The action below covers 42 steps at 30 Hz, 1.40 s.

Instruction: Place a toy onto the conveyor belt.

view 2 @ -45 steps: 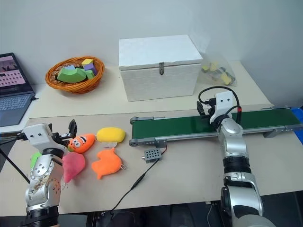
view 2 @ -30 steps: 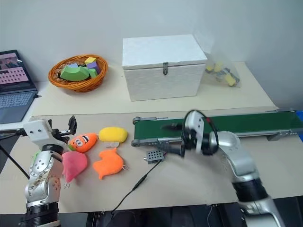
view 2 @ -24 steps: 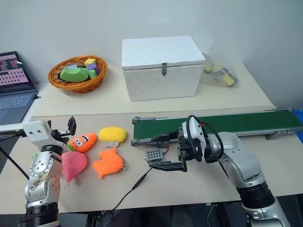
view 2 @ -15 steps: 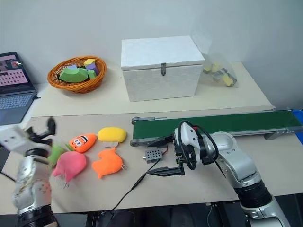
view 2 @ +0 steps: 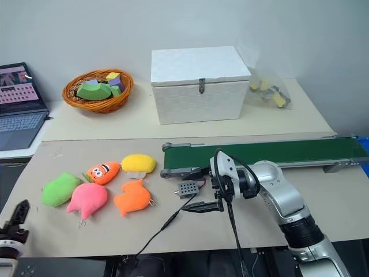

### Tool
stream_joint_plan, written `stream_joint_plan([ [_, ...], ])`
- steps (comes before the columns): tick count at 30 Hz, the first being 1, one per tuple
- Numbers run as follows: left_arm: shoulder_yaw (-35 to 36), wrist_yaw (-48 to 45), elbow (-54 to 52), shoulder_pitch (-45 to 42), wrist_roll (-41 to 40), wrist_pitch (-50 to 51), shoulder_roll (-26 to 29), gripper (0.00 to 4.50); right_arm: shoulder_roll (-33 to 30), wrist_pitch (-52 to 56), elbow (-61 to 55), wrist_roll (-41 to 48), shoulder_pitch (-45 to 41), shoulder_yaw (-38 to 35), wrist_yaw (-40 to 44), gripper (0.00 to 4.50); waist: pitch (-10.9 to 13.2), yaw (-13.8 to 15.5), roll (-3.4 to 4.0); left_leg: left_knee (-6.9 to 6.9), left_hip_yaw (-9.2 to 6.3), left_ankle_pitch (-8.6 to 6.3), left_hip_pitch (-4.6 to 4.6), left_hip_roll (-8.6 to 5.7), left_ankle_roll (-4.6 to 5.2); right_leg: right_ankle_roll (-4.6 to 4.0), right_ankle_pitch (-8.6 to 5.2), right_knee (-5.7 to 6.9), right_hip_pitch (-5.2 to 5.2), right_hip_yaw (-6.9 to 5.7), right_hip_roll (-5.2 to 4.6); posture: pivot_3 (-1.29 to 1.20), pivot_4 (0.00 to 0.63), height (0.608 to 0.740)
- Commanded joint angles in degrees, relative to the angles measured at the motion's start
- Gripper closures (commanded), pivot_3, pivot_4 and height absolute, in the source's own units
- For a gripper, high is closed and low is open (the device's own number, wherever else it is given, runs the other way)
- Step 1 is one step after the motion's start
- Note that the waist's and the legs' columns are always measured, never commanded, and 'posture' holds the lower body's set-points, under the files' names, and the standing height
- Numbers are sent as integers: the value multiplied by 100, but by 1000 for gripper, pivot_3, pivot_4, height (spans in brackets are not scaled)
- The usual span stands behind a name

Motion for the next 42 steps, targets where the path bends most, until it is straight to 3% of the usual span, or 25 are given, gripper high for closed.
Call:
stream_joint_plan([
  [1, -2, -323, 682, -162, -66, -51, 64, 52, 12, -45, -101, 59, -126, -89, 19, 0, 0, -12, 0, 0, 5, 0, 0, 9, -2, -8, 5, -1, -2, 1, 7, 0, 150, 740],
  [4, -99, -673, 1552, -366, 186, -223, 109, 52, 15, -16, -99, 65, -123, -120, -24, 0, -2, -27, 1, 0, 21, -7, 4, 37, -16, -25, 16, -5, -4, 5, 33, 0, 150, 740],
  [12, -559, -1206, 2605, -1093, 567, -394, 148, 52, -10, 40, -159, 102, -70, -156, -115, 0, -68, 33, 119, -17, 34, -14, 31, 52, -7, -23, 7, 0, 13, 5, 36, 0, 150, 740],
  [20, -747, -1092, 2208, -1650, 574, -260, 24, 52, -31, 39, -157, 91, -36, -184, -194, 0, -69, 154, 130, -32, 34, 2, 101, 71, -17, 23, -22, -8, 116, -17, 33, 0, 150, 740],
  [24, -807, -837, 1481, -1638, 438, -139, -86, 52, -50, 57, -189, 95, -1, -186, -235, 0, -65, 102, 105, -33, 33, 2, 91, 72, -17, 18, -20, -7, 90, -11, 39, 0, 150, 740],
  [27, -854, -658, 1182, -1667, 392, -73, -113, 52, -36, 63, -205, 102, 7, -183, -268, 0, -55, 32, 71, -34, 33, -4, 73, 73, -44, -31, 6, -10, 65, -6, 42, 0, 150, 740],
  [32, -896, -514, 1165, -1665, 450, -103, -128, 52, 0, 27, -128, 53, -40, -154, -293, 0, -59, -40, 60, -32, 41, -13, 5, 69, -42, -40, 10, -23, -19, -2, 46, 0, 150, 740],
  [42, -396, -299, 1325, -1375, -85, -278, -529, 52, 12, -11, -27, 24, -107, -158, -303, 0, -58, -45, 58, -34, 44, -17, 2, 75, -36, -43, 12, -43, -13, -4, 52, 0, 150, 740],
])
